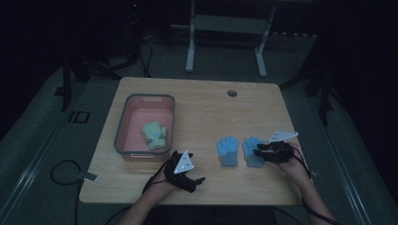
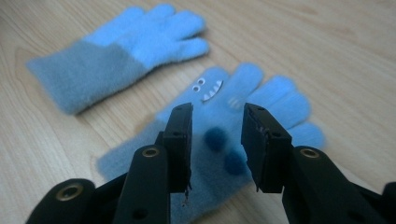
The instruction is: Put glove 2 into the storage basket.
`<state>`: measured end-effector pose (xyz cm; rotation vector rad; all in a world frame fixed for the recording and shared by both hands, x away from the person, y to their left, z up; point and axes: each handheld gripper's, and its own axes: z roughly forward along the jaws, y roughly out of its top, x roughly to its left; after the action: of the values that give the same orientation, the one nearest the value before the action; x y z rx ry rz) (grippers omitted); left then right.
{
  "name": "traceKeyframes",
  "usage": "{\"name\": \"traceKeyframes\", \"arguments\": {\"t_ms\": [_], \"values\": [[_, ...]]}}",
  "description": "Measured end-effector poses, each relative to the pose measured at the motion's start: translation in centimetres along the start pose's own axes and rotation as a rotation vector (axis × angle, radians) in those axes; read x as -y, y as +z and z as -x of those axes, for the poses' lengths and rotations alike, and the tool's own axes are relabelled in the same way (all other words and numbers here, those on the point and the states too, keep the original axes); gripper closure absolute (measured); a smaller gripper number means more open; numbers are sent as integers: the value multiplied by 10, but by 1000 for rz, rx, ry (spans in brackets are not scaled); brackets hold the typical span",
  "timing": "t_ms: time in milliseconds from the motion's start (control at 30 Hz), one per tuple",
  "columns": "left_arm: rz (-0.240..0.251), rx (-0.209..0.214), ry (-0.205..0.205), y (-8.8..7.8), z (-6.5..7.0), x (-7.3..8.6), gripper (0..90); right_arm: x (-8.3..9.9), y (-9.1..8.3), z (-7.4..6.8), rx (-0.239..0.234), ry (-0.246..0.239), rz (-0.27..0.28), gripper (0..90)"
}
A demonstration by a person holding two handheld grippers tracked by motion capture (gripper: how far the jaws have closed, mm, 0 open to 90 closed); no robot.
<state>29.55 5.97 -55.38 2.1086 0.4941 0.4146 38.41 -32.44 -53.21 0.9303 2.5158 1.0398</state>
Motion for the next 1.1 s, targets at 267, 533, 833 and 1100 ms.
{"name": "traceKeyframes", "arguments": {"t_ms": [267, 533, 833, 1100], "values": [[-1, 2, 3, 0, 0, 0, 41, 7, 11, 1, -7, 12, -29, 650], [4, 0, -10, 1, -2, 1, 41, 5, 13, -6, 50, 26, -48, 834], [8, -6, -9, -1, -2, 1, 41, 0, 4, -6, 53, 59, -29, 863], [2, -12, -5, 0, 0, 0, 41, -20, -33, -5, 65, 48, 54, 863]]}}
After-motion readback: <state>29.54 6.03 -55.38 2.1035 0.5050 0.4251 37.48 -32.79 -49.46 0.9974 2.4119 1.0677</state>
